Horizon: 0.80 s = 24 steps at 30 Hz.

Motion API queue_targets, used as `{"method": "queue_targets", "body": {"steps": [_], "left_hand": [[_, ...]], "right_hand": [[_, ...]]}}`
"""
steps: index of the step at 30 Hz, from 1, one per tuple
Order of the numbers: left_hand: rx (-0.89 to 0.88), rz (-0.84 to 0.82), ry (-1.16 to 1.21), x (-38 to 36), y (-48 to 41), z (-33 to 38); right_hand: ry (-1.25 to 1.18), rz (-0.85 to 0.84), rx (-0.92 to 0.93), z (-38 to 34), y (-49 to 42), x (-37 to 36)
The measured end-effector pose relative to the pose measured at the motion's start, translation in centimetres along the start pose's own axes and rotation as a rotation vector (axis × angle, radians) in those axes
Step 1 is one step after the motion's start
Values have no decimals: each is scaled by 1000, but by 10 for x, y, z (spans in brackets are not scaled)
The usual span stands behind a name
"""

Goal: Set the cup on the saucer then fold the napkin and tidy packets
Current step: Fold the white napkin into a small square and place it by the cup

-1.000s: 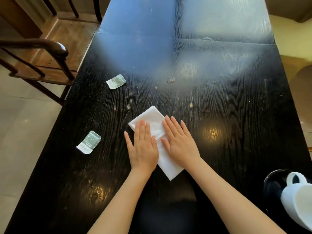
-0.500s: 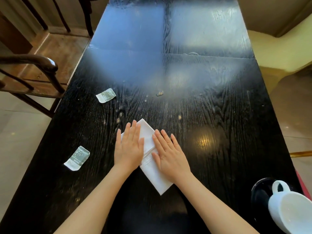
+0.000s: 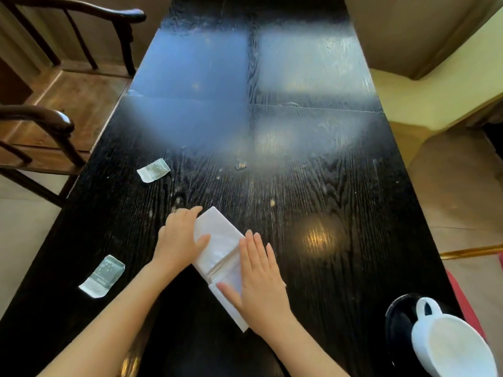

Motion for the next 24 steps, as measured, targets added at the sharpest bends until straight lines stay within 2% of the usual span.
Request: {"method": "queue_targets", "body": {"steps": [4,7,8,10,12,13,15,17,18,22,24], "left_hand": [[78,-220,225,24,-17,-7],[33,-418,393,42,-16,-3],[-1,-432,436,47,-13,0],[-63,-338,490,55,-5,7],[-100,-189,470,56,10,18],[-117,-118,417,55,20,25],[-158,14,320,48,41,36],[-238,128,260,39,63,43],[-280,169,239,34,74,45],[-322,250,195,20,91,46],[-318,253,227,22,87,45]], "right_hand": [[-7,-87,-103,-4,11,-13],[-90,-54,-154,-10,7,-11],[-122,-65,-175,-14,5,-11],[-198,-91,-188,-21,6,-7],[-360,17,-120,-19,9,0],[-554,51,-101,-15,11,9],[-1028,2,-176,-4,19,33],[-1195,115,-291,12,21,46],[-1256,98,-328,17,18,49],[-1575,-319,-422,18,-3,56],[-1715,-418,-412,16,-11,58]]}}
Point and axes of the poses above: each hand's wrist, its own y-axis away from the middle knuckle, its own x-axis out of the back of the hand, z = x × y, the point moved 1 cm from there along -y, towards the middle knuckle, and after that the axes turned 10 degrees about -z, right-handed, at the moved point
